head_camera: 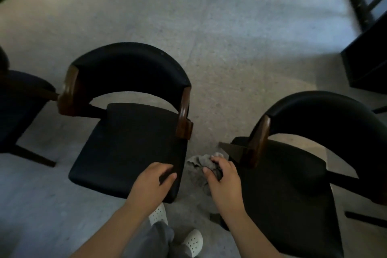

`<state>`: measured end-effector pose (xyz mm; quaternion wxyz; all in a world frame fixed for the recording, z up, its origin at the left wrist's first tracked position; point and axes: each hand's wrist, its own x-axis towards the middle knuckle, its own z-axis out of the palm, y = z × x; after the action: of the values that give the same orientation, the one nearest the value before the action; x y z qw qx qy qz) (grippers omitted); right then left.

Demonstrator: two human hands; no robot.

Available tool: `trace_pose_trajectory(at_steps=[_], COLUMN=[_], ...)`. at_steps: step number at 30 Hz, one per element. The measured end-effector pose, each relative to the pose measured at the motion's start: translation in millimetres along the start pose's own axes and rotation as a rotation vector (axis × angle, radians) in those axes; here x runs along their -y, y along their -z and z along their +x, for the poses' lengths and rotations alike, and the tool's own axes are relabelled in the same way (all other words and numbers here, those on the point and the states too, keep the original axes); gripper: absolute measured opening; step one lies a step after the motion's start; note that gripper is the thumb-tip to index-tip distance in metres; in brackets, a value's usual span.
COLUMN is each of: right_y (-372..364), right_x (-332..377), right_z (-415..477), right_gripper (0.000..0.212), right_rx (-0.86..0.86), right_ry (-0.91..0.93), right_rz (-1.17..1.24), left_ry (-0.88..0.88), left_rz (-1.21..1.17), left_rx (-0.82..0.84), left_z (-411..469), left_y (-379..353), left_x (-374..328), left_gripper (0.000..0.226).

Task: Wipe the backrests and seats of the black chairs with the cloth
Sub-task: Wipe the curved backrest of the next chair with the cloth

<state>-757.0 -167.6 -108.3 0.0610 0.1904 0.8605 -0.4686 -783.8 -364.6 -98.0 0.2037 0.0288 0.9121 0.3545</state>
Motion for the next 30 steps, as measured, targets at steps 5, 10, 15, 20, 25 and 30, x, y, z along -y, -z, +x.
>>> trace_pose_trajectory(at_steps=[5,10,15,20,25,30], right_y=[-28,-57,-83,-97,-101,-97], right_x=[34,62,86,99,107,103], right_z=[21,44,61,80,94,105], right_gripper=[0.03,0.023,0.016,0.016,0.018,0.018], right_rx=[0.051,0.05,0.084,0.138,0.26,0.317], right_ry=[0.031,0.034,0.02,0.001,-0.013,0.026], right_rz=[0.012,0.024,0.111,0.233,0.389,0.353], left_ry=[0.038,0.056,0.084,0.14,0.237,0.335], left_rz=[-0.057,-0.104,-0.215,-0.467,-0.882,-1.114], left_rx=[-0.067,-0.065,-0.098,-0.182,-0.17,-0.184], left_z=[14,32,53,68,81,94], left_y=[27,54,72,75,61,47], left_x=[28,53,68,60,51,26], left_gripper=[0.032,0.031,0.023,0.017,0.036,0.022])
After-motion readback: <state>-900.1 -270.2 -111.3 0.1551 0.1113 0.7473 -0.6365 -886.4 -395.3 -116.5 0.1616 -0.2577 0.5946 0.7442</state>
